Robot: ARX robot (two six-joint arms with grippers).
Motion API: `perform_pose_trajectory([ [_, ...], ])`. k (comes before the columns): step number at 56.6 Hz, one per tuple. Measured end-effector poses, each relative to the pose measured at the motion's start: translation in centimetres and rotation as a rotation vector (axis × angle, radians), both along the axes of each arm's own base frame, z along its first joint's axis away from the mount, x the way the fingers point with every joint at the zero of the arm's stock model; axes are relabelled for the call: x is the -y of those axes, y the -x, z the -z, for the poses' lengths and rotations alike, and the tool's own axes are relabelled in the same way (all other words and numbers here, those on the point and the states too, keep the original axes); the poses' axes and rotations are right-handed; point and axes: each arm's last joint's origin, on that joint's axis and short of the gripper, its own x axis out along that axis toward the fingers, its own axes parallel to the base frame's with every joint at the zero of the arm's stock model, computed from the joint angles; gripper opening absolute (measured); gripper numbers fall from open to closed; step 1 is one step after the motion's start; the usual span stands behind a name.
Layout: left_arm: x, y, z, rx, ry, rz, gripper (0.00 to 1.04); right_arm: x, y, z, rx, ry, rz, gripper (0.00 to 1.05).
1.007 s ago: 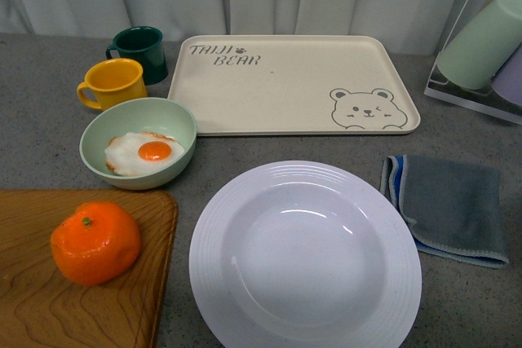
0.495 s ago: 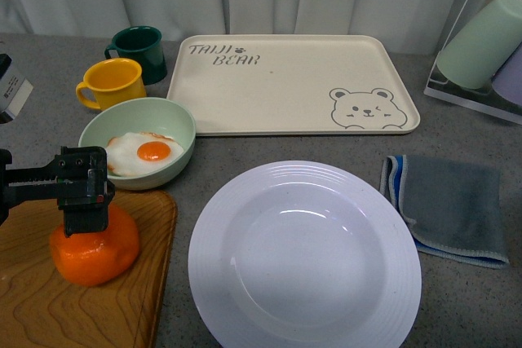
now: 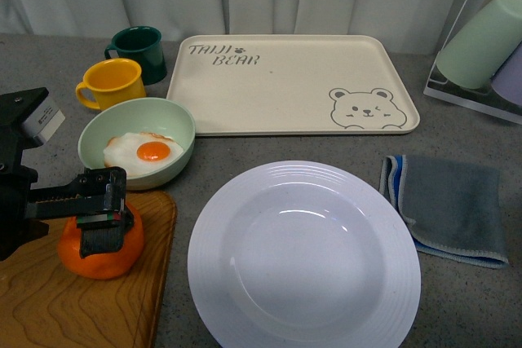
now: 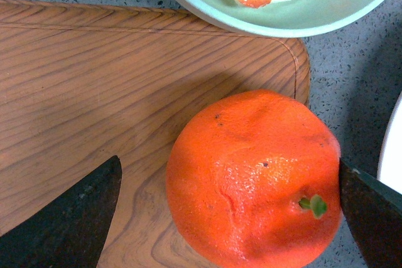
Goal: Place orange and plate with both arms
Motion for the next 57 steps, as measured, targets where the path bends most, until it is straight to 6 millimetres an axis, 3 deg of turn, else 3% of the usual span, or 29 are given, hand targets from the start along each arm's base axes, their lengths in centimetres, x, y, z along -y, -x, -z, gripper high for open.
perform_pose_trajectory([
  [5, 0.0, 0.0, 0.1, -0.007, -0.004, 0.008, 0.97, 0.0, 0.0, 0.0, 0.0, 0.0, 0.0, 0.95],
  [13, 0.2, -0.1, 0.1, -0.009, 0.01, 0.019, 0.66, 0.0, 0.0, 0.0, 0.0, 0.0, 0.0, 0.95],
  [19, 0.2, 0.0, -0.2, -0.012, 0.013, 0.021, 0.52, 0.0, 0.0, 0.0, 0.0, 0.0, 0.0, 0.95],
  [31, 0.4, 0.5, -0.8, -0.027, 0.038, 0.029, 0.48, 0.0, 0.0, 0.0, 0.0, 0.0, 0.0, 0.95],
  [42, 1.9, 1.1, -3.2, 0.01, 0.14, 0.062, 0.48, 0.0, 0.0, 0.0, 0.0, 0.0, 0.0, 0.95],
  [50, 4.2, 0.8, -4.3, 0.061, 0.171, 0.12, 0.48, 0.0, 0.0, 0.0, 0.0, 0.0, 0.0, 0.95],
  [57, 8.8, 0.1, -3.7, 0.061, 0.187, 0.216, 0.48, 0.0, 0.0, 0.0, 0.0, 0.0, 0.0, 0.95],
])
